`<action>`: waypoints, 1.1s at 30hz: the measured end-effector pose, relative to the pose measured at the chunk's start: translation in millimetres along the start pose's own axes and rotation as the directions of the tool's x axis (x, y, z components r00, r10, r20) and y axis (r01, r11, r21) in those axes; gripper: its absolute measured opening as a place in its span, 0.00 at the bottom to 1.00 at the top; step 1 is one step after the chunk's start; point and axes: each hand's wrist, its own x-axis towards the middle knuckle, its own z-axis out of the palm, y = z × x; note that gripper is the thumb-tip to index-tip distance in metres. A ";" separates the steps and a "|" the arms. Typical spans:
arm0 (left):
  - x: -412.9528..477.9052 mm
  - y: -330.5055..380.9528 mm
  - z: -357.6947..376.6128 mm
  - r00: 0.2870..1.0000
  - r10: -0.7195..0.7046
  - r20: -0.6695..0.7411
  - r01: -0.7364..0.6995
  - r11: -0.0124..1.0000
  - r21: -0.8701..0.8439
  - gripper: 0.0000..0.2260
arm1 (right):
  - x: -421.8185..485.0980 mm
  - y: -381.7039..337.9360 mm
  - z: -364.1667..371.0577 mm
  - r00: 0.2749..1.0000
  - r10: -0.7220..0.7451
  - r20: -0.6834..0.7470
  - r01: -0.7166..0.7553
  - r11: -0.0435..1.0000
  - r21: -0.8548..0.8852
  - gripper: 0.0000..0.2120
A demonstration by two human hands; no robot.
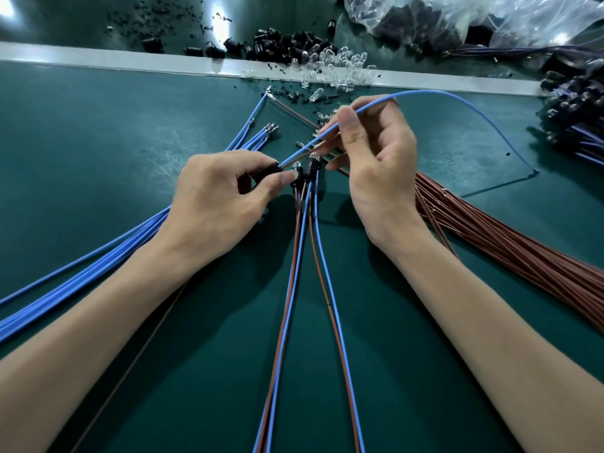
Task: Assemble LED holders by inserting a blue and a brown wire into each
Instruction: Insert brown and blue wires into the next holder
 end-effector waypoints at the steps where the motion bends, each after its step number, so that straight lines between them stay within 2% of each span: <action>1: 0.0 -0.2 0.0 1.000 -0.002 -0.002 0.002 1.000 0.001 0.09 | 0.2 -0.1 0.1 1.000 0.002 -0.010 -0.002 1.000 0.004 0.06; 6: 0.1 -1.7 -0.1 1.000 -0.012 0.012 0.012 1.000 0.018 0.08 | 1.6 1.8 -1.0 0.995 0.067 0.069 -0.066 0.998 -0.007 0.05; 12: -0.1 0.4 -0.4 0.999 -0.023 0.030 0.023 1.000 -0.002 0.08 | 1.0 1.7 -0.2 0.999 0.039 0.027 -0.040 0.998 0.039 0.05; 17: 0.1 0.0 -0.6 0.999 -0.006 0.042 0.005 1.000 0.017 0.09 | 1.6 4.6 0.4 0.991 0.049 0.127 -0.043 0.998 -0.049 0.06; 26: 0.6 0.3 0.4 0.997 0.020 0.073 -0.020 1.000 -0.006 0.09 | 1.6 4.7 -0.7 0.998 0.036 0.052 -0.036 0.999 -0.001 0.05; 33: 0.8 -2.2 0.9 0.997 0.001 0.078 -0.001 1.000 -0.002 0.08 | 2.7 6.3 -1.8 0.990 0.069 0.127 -0.063 0.997 -0.046 0.07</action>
